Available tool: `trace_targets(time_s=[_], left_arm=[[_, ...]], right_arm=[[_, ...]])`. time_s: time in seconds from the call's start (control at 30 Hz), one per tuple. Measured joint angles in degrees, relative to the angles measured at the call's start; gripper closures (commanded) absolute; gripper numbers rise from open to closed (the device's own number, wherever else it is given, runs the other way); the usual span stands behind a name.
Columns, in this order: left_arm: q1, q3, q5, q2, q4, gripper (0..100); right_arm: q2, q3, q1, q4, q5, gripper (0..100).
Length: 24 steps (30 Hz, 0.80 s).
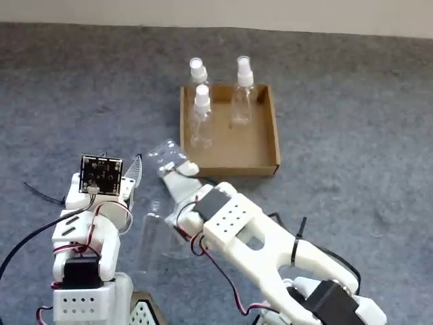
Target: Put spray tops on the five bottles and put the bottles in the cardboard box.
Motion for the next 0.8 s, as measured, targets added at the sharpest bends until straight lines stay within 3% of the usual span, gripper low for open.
trace_targets(time_s=[0.33, 0.57, 0.8], left_arm=[[0.0, 0.0, 0.0, 0.0, 0.0, 80], [0.0, 0.0, 0.0, 0.0, 0.0, 80], [0.0, 0.0, 0.0, 0.0, 0.0, 80]], right_arm=[[0.1, 0.6, -3.6, -6.8, -10.2, 65.9], [0.7, 0.6, -7.5, -9.8, -11.3, 65.9], [4.5, 0.1, -6.2, -9.7, -11.5, 65.9]])
